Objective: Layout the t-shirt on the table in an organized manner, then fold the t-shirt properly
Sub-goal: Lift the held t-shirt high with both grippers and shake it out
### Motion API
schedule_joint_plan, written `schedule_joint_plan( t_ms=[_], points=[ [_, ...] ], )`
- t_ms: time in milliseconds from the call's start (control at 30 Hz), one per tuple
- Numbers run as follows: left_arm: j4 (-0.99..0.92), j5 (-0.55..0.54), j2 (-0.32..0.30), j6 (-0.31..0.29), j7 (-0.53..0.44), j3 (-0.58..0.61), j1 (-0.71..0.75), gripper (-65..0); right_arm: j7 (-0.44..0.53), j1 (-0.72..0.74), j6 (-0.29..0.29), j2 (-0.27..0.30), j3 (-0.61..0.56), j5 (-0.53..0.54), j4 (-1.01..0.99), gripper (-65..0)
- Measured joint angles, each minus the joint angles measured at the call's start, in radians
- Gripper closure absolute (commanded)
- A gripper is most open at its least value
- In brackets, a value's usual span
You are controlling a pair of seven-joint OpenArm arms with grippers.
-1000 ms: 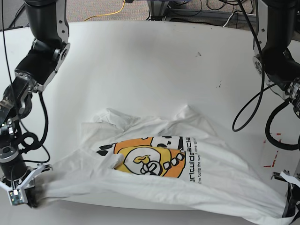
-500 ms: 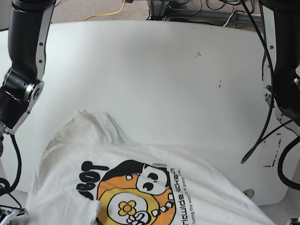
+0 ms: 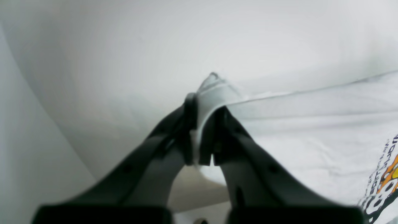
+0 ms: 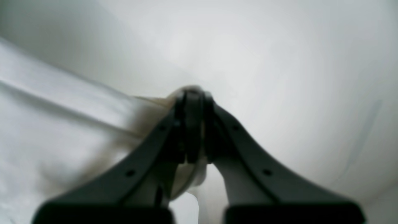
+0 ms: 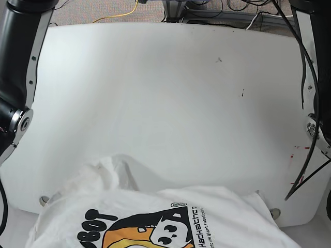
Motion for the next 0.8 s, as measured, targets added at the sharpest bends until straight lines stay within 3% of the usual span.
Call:
schedule_joint_plan(
  t_ms=[400, 800],
  points=[
    [0.111, -0.001, -0.005, -0.001, 0.051, -0.001, -0.032, -0.6, -0.120, -0.013, -0.009, 0.001, 0.004, -0.016, 0.277, 0.0],
    [0.195, -0.057, -0.040, -0.002, 0.086, 0.000, -0.029, -0.6, -0.135, -0.082, -0.007, 0.001, 0.003, -0.008, 0.394, 0.0]
  ],
)
